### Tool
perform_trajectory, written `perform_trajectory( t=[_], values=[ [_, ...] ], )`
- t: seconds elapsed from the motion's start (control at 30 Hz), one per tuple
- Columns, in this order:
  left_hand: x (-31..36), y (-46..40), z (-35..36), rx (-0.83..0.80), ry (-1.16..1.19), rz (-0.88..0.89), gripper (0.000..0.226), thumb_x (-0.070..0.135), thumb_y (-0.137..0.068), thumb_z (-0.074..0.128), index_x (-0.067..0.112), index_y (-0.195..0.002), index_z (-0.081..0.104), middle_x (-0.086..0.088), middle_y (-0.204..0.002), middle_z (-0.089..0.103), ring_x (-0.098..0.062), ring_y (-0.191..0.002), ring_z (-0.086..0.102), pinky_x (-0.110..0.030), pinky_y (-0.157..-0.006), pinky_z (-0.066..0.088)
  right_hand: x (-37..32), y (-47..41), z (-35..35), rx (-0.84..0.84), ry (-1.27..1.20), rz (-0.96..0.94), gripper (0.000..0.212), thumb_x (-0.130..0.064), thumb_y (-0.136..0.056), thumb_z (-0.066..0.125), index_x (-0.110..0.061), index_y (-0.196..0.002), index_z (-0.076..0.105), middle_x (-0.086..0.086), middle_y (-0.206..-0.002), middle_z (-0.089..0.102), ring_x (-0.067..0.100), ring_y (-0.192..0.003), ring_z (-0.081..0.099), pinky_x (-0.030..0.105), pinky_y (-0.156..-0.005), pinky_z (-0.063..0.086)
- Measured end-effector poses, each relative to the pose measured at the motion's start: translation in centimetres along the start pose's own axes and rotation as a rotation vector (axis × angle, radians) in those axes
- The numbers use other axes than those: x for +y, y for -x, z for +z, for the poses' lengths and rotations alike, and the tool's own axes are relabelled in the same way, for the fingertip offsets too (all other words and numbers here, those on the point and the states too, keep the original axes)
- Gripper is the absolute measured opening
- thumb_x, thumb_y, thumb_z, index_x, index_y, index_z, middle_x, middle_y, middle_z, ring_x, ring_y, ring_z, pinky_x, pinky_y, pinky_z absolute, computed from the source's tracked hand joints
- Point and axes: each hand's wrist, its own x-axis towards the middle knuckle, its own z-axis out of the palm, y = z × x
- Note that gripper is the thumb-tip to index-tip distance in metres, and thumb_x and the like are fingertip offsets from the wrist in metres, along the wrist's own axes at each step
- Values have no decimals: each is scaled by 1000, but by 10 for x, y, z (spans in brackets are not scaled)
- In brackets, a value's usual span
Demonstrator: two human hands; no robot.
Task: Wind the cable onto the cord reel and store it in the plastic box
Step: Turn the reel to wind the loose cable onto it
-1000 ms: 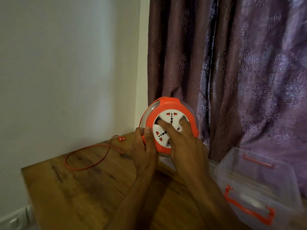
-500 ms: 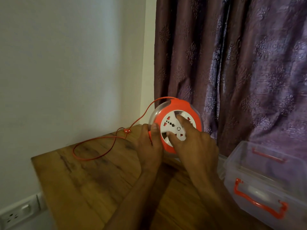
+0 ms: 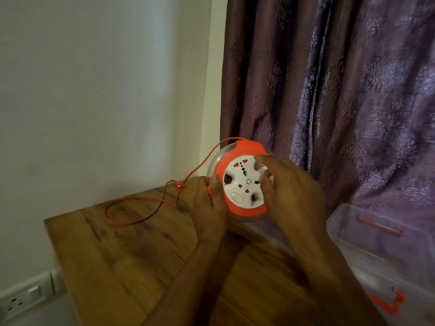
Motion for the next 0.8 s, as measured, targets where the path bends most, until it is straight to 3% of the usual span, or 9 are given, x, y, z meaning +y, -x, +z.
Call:
perform_trajectory(
  t=[0.2,0.33,0.57,0.63,0.7,0.8],
  values=[
    [2,-2,-6,12,-52,5,18,36,-100,41,22,-103,52,17,-86,58,6,-59,59,4,-50,41,-2,2,4,-395,14,-146,57,-37,-87,51,-49,-136,26,-2,-153,14,32,-126,42,46,-97,42],
    [4,-1,-7,3,-52,22,34,47,-92,36,19,-100,54,13,-85,59,6,-64,57,4,-52,41,2,4,14,-455,87,-135,63,-52,-85,54,-54,-137,18,-3,-157,3,32,-132,36,48,-104,37],
    [2,-1,-7,35,-27,26,36,53,-89,35,24,-98,54,19,-80,58,4,-64,65,0,-51,44,-1,9,27,-323,121,-71,57,-51,-89,46,-56,-136,15,0,-155,9,37,-118,50,47,-94,45],
    [4,0,-7,32,-27,49,32,51,-89,36,25,-97,52,27,-79,54,14,-69,63,3,-51,42,-2,11,29,-267,144,-41,57,-47,-91,42,-57,-138,12,2,-152,18,36,-113,54,45,-89,48],
    [5,1,-6,14,-25,56,31,52,-89,35,25,-95,51,28,-79,54,4,-62,64,0,-51,45,-3,13,30,-195,184,-24,59,-48,-91,45,-56,-139,11,2,-145,33,32,-105,59,41,-82,50],
    [4,1,-7,7,-67,69,26,46,-94,37,24,-97,50,21,-80,55,3,-65,59,-3,-49,46,-4,15,33,-134,185,-20,62,-54,-89,46,-50,-140,11,3,-134,48,28,-102,61,39,-79,50]
  ],
)
